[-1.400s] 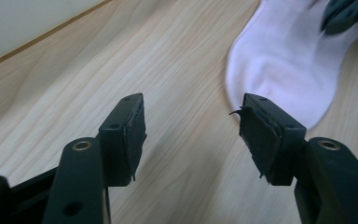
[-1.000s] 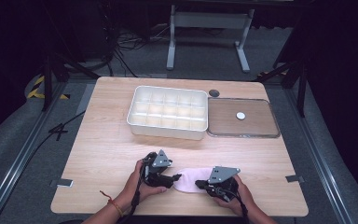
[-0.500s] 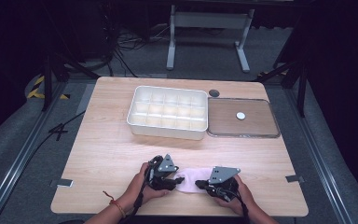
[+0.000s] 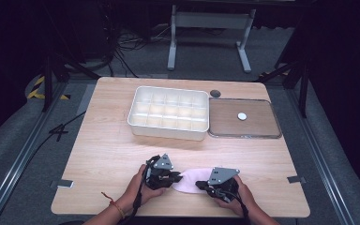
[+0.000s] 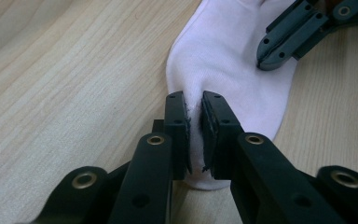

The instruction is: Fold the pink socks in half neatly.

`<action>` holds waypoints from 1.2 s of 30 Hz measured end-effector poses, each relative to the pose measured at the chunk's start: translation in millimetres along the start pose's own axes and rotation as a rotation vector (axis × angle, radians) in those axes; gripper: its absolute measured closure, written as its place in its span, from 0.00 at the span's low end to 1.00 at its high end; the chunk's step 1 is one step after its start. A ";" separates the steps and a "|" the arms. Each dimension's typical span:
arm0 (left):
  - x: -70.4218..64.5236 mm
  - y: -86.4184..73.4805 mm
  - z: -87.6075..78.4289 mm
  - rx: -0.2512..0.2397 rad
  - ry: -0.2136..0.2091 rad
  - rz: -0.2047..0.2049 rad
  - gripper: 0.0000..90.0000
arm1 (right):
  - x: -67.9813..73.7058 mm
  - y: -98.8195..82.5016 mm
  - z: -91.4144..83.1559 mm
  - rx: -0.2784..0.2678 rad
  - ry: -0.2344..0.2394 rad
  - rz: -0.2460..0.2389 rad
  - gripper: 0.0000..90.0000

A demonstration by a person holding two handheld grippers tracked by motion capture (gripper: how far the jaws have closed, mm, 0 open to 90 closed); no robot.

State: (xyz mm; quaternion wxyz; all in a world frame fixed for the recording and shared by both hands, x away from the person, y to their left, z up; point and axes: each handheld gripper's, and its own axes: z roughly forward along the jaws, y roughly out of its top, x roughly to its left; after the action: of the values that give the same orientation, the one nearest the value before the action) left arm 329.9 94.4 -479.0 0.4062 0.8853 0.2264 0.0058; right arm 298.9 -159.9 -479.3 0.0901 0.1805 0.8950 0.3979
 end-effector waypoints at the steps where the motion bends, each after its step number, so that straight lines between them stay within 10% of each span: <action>1: 0.0 -0.3 -2.0 -0.003 0.001 -0.005 0.91 | -0.8 0.0 0.5 -0.002 0.003 0.005 1.00; 21: 6.1 4.1 -28.3 -0.133 -0.001 -0.037 0.90 | -0.1 29.8 32.2 0.004 0.015 -0.012 1.00; 36: 9.0 2.7 -29.8 -0.109 0.046 -0.026 0.91 | -5.9 37.2 26.9 -0.031 0.021 0.005 0.93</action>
State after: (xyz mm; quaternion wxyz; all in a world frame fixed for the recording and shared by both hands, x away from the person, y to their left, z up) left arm 333.3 117.8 -458.6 0.4487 0.8584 0.2464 0.0333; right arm 321.8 -120.9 -469.4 0.0827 0.1771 0.8891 0.4138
